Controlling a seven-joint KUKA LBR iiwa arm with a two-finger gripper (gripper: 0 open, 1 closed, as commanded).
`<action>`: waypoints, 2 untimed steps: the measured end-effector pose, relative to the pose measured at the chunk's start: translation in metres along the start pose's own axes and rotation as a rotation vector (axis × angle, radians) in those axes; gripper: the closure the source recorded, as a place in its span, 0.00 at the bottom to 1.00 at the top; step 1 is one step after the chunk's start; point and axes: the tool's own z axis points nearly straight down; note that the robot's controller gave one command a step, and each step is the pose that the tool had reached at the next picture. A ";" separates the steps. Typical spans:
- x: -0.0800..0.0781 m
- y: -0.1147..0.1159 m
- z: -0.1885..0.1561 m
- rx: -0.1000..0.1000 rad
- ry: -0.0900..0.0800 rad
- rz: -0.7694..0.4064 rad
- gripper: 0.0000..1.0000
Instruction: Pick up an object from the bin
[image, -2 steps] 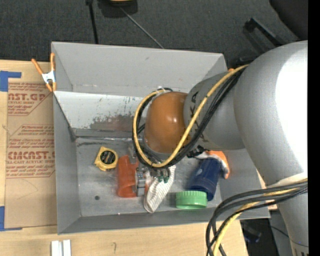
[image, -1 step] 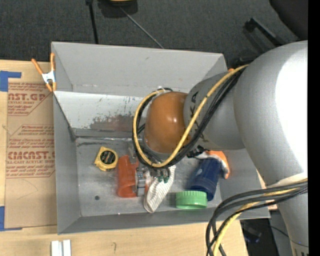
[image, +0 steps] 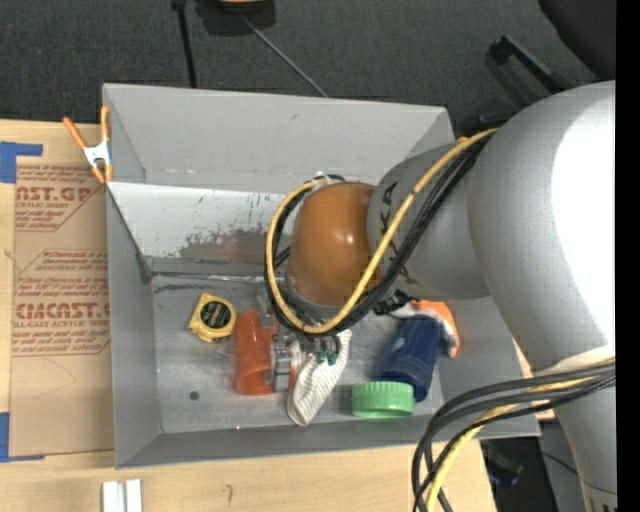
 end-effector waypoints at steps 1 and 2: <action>0.000 0.000 -0.005 0.002 0.009 -0.001 1.00; -0.001 0.000 -0.011 0.002 0.008 0.000 1.00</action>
Offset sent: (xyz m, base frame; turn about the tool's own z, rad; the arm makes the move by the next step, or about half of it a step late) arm 0.0000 0.0000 0.0014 -0.0001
